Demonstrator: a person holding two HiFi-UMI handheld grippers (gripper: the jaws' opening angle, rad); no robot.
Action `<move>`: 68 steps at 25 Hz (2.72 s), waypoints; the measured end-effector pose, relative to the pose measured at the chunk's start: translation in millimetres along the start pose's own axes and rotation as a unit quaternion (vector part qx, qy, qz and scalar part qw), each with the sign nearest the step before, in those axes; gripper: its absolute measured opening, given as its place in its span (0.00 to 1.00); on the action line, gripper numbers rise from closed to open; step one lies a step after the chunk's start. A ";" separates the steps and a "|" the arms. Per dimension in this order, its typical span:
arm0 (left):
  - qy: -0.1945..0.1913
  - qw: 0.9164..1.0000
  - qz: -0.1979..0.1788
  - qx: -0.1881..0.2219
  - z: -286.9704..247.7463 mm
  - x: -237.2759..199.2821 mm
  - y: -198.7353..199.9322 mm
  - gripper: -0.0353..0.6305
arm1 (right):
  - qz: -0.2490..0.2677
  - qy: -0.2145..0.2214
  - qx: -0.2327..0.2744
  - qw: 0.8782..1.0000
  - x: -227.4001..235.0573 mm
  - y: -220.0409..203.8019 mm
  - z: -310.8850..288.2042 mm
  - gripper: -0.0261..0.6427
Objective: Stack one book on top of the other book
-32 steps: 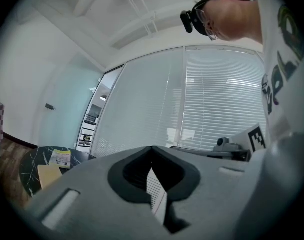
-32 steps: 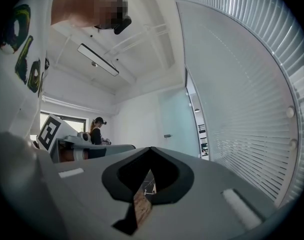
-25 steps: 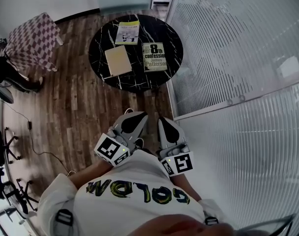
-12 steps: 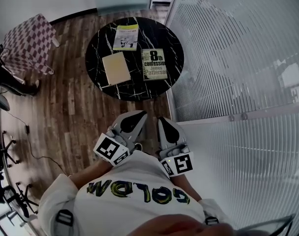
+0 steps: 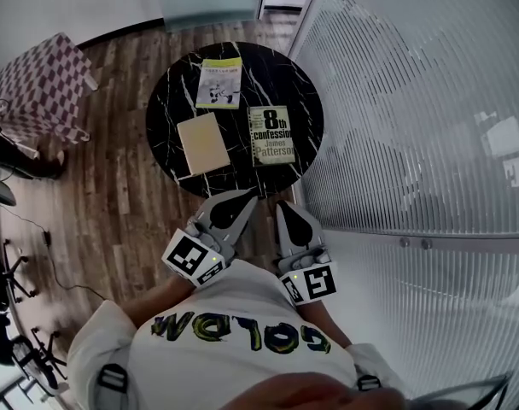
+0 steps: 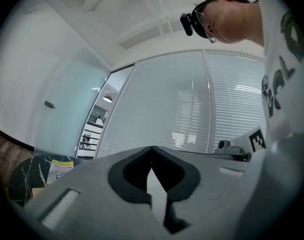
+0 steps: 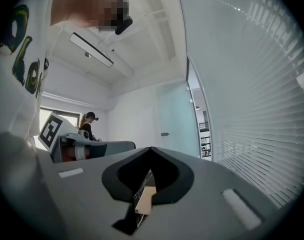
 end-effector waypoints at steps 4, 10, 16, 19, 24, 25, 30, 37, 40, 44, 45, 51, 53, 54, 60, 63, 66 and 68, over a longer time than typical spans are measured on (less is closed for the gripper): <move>-0.002 1.000 0.000 0.002 -8.2 -34.3 12.3 0.06 | 0.004 0.004 0.002 1.000 2.2 4.4 -38.2 0.04; -0.003 1.000 -0.005 0.000 -20.1 -76.4 20.0 0.06 | 0.007 0.007 0.000 1.000 8.5 3.8 -86.4 0.04; -0.007 1.000 -0.014 -0.002 -29.1 -105.2 25.1 0.06 | 0.007 0.010 0.000 1.000 14.1 2.3 -122.1 0.04; -0.006 1.000 -0.012 -0.007 -34.2 -115.4 26.2 0.06 | 0.005 0.008 -0.002 1.000 19.0 3.0 -131.9 0.04; -0.005 1.000 -0.008 -0.010 -45.7 -118.0 24.5 0.06 | 0.004 0.005 -0.005 1.000 31.1 0.9 -135.2 0.04; -0.005 1.000 -0.008 -0.011 -48.0 -116.8 23.7 0.06 | 0.003 0.004 -0.005 1.000 33.9 1.2 -134.5 0.04; 0.000 1.000 -0.003 -0.016 -60.2 -106.9 15.6 0.06 | 0.004 0.008 -0.006 1.000 49.6 0.5 -127.7 0.04; 0.013 1.000 0.001 -0.012 -77.6 -98.6 13.0 0.06 | 0.010 0.019 -0.007 1.000 68.2 2.8 -122.1 0.04; 0.018 1.000 0.000 -0.016 -83.3 -97.4 10.7 0.06 | 0.004 0.019 -0.011 1.000 75.8 1.4 -119.7 0.04; 0.022 1.000 0.003 -0.020 -89.3 -96.6 4.8 0.06 | 0.006 0.021 -0.016 1.000 84.1 -2.0 -117.6 0.04; 0.022 1.000 0.004 -0.022 -90.9 -96.7 3.8 0.06 | 0.007 0.021 -0.017 1.000 86.5 -2.4 -117.5 0.04; 0.023 0.999 0.013 -0.031 -101.4 -94.7 -6.2 0.06 | 0.000 0.016 -0.028 0.999 101.9 -11.6 -114.5 0.04; 0.024 0.999 0.017 -0.036 -102.6 -94.4 -11.3 0.06 | -0.004 0.014 -0.032 0.999 104.0 -16.1 -113.6 0.04; 0.024 0.999 0.019 -0.040 -102.9 -93.8 -13.9 0.06 | -0.006 0.015 -0.035 0.999 104.2 -17.8 -112.8 0.04; 0.022 0.998 0.027 -0.049 -105.5 -93.9 -24.3 0.06 | -0.012 0.016 -0.042 0.999 106.8 -27.4 -111.5 0.04; 0.025 0.998 0.025 -0.051 -107.0 -99.2 -30.3 0.06 | -0.008 0.012 -0.047 0.999 110.6 -34.0 -114.1 0.04; 0.026 0.997 0.032 -0.060 -110.7 -105.3 -35.9 0.06 | -0.009 0.011 -0.053 0.998 117.1 -38.5 -119.2 0.04; 0.027 0.996 0.045 -0.066 -112.7 -108.7 -40.0 0.06 | -0.010 0.011 -0.059 0.998 121.4 -43.2 -122.7 0.04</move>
Point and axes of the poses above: the fingertips, and each gripper's own axes: z backward along the fingers, x to its right, y out of its top, the point moved 4 cm from there along z, backward along the fingers, and after that the axes turned 1 degree about x, right-handed, at the moved point
